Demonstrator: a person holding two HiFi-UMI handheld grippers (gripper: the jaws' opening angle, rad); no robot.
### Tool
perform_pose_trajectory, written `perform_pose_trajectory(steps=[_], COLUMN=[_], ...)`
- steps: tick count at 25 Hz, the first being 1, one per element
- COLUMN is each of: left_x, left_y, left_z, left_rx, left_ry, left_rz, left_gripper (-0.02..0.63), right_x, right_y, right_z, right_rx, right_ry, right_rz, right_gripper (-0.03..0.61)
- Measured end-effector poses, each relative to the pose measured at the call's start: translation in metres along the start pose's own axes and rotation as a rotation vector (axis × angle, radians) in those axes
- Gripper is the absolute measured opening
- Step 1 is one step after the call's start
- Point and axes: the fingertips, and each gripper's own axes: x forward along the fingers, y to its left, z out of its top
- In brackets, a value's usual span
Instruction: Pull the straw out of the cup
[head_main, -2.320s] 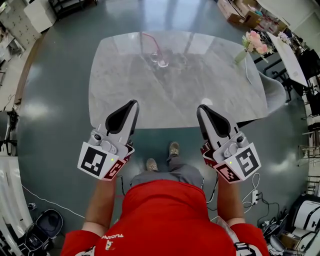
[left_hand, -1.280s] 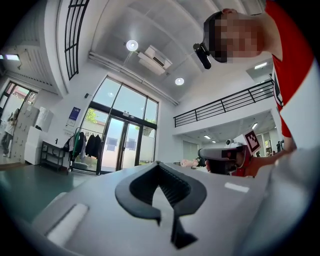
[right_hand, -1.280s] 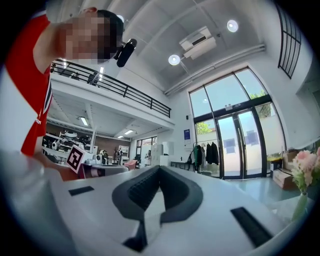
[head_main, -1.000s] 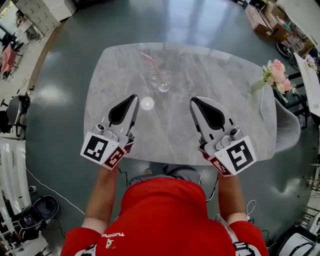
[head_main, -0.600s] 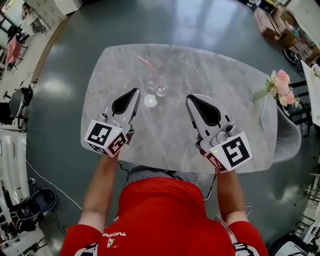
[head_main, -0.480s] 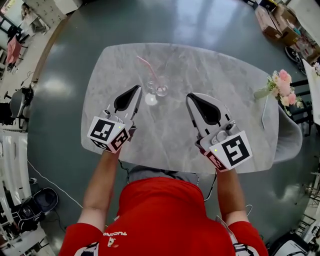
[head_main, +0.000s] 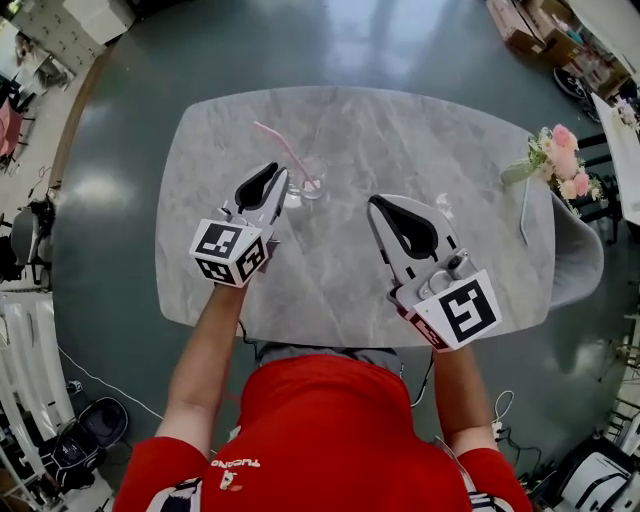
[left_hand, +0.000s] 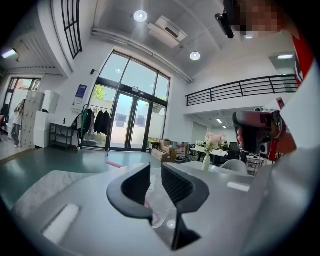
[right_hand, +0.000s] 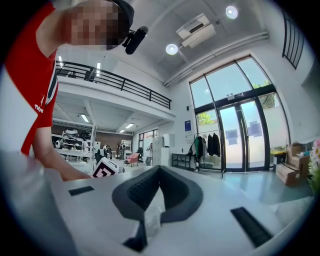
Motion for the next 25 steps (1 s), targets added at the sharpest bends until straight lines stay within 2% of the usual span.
perform_pose_trajectory(steps=[10, 17, 25], left_x=[0.035, 0.058, 0.077], left_y=[0.024, 0.039, 0.043], left_z=[-0.041, -0.06, -0.074], left_rx=[-0.063, -0.101, -0.112], left_ry=[0.1, 0.161, 0.189], left_rz=[-0.002, -0.011, -0.036], left_gripper=[0.121, 0.132, 0.132], right_x=[-0.001, -0.001, -0.007], right_y=[-0.004, -0.009, -0.018], right_z=[-0.008, -0.016, -0.029], right_rx=[0.001, 0.014, 0.032], right_ry=[0.028, 0.051, 0.078], right_rz=[-0.04, -0.07, -0.114], right_gripper=[0.002, 0.002, 0.002])
